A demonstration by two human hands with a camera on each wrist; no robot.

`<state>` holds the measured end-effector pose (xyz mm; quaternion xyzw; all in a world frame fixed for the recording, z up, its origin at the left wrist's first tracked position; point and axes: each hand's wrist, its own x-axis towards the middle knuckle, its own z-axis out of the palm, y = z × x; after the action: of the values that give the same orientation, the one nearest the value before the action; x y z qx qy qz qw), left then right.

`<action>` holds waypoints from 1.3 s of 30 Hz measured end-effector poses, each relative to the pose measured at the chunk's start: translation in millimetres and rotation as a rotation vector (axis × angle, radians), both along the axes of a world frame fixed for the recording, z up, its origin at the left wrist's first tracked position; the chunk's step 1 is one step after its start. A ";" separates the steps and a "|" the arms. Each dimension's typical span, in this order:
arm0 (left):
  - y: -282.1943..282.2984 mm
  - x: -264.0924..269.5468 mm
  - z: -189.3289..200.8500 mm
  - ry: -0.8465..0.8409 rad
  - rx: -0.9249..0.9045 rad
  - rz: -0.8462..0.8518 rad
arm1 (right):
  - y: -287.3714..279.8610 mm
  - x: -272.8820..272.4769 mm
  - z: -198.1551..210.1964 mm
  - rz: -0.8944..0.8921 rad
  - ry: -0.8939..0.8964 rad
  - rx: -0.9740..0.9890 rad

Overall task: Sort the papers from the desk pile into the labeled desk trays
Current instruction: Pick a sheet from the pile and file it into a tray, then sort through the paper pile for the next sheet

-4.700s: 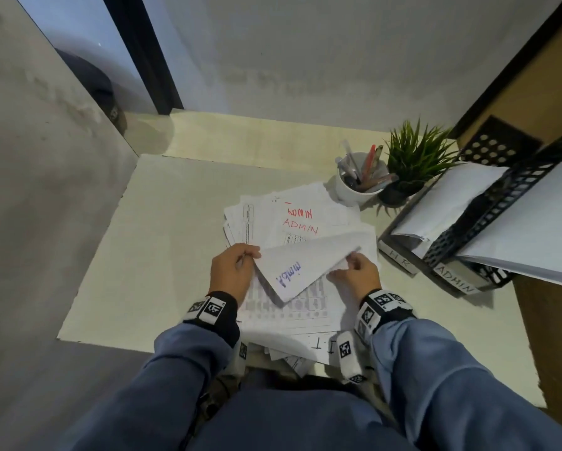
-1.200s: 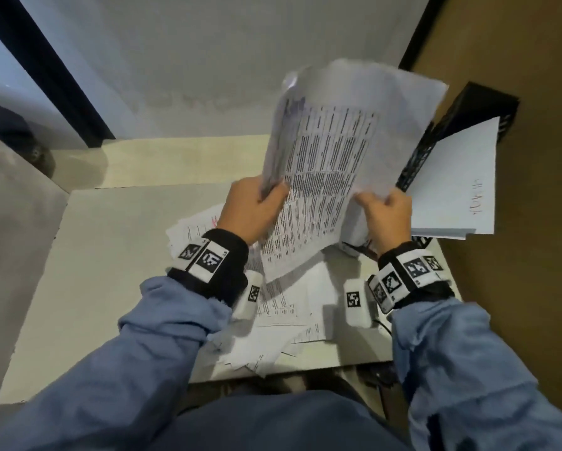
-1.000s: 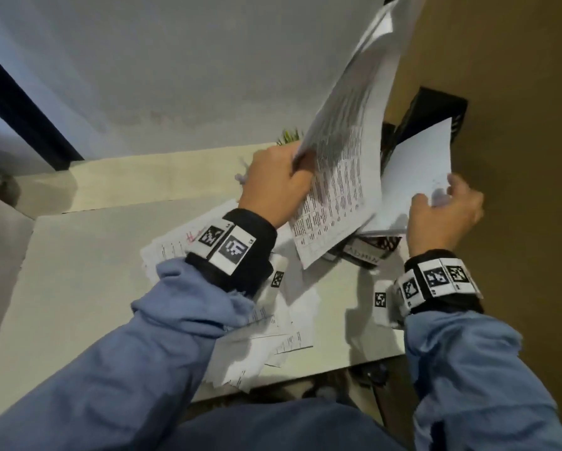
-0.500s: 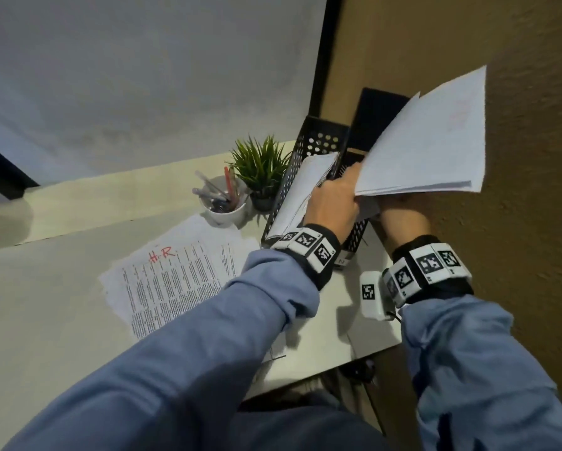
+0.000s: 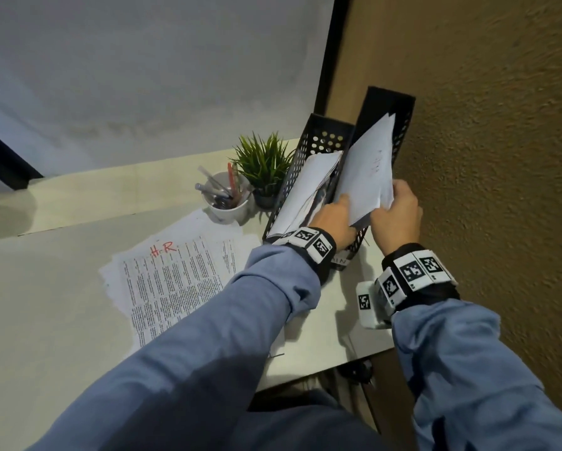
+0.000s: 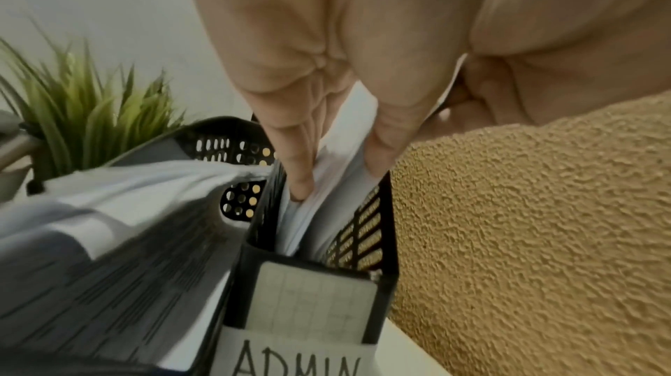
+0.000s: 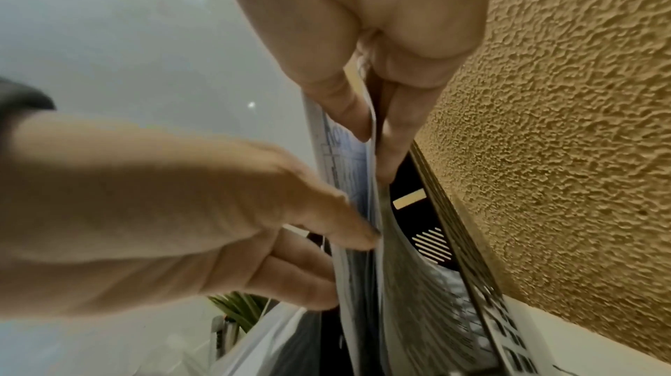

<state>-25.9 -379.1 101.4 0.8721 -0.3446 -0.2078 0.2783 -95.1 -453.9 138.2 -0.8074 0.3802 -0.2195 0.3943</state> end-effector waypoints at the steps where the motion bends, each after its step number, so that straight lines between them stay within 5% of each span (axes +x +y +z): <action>1: 5.6 0.6 1.5 0.019 -0.061 -0.002 | 0.7 1.4 3.1 -0.016 -0.006 -0.005; 6: 74.5 0.7 -0.7 0.106 -0.431 0.222 | 18.4 10.6 29.4 -0.037 -0.262 -0.138; 10: 174.2 9.8 -58.3 0.142 -0.308 0.618 | 65.6 26.0 22.6 0.205 -0.419 -0.387; 12: 226.4 11.1 -90.3 0.139 -0.144 0.839 | 95.2 33.3 -6.3 0.396 -0.310 -0.303; 16: 300.1 4.1 -121.9 0.184 0.208 1.132 | 145.6 37.0 -85.9 0.617 0.221 0.001; 19: 320.7 -0.7 -128.3 0.219 0.143 1.161 | 170.6 35.4 -127.9 0.660 0.515 0.105; 24: 332.5 -2.2 -131.2 0.278 0.027 1.188 | 199.3 34.3 -156.4 0.594 0.640 0.124; 32: 352.2 -7.0 -124.3 0.213 -0.147 1.045 | 204.6 38.8 -151.3 0.442 0.633 0.298; 36: 361.3 -9.9 -123.7 0.105 -0.301 1.102 | 200.1 45.3 -146.9 0.434 0.645 0.383; 39: 356.2 -8.7 -117.9 0.289 -0.485 1.156 | 200.3 45.3 -137.8 0.396 0.452 0.537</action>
<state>-34.6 -22.9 -16.5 0.7927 0.1846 -0.0559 0.5782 -49.8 -253.6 0.4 -0.7612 0.3383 0.1508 0.5323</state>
